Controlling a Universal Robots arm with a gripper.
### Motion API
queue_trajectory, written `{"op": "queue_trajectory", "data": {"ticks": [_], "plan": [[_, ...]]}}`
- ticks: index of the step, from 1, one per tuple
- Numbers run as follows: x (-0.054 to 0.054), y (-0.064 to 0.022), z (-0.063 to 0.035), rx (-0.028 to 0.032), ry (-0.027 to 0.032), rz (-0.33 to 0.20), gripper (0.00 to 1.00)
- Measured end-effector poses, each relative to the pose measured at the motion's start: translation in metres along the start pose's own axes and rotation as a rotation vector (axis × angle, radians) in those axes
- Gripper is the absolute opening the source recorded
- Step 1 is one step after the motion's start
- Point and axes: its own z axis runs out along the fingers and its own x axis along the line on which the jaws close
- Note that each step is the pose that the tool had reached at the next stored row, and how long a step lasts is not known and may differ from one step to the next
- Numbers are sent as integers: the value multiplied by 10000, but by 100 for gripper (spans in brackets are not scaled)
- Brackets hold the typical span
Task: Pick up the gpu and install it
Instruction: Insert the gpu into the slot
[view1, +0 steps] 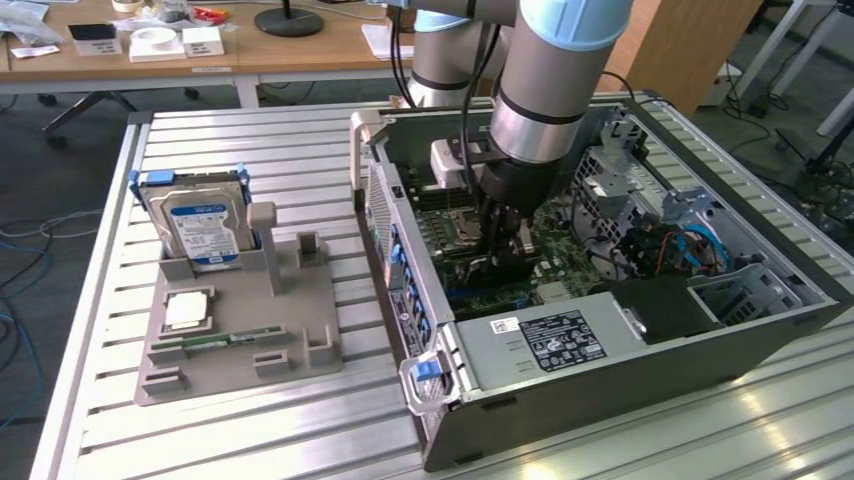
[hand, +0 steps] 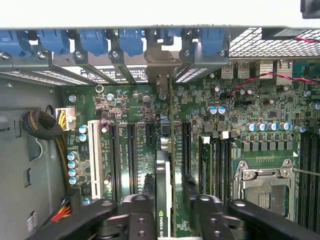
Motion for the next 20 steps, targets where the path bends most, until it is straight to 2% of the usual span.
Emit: {"op": "queue_trajectory", "data": {"ticks": [1,2,3,20], "plan": [[0,0,0,0,1,0,32],[0,0,-1,-1,3,0,32],[0,0,-1,-1,2,-1,26],[2,9,25,0,2,0,26]]}}
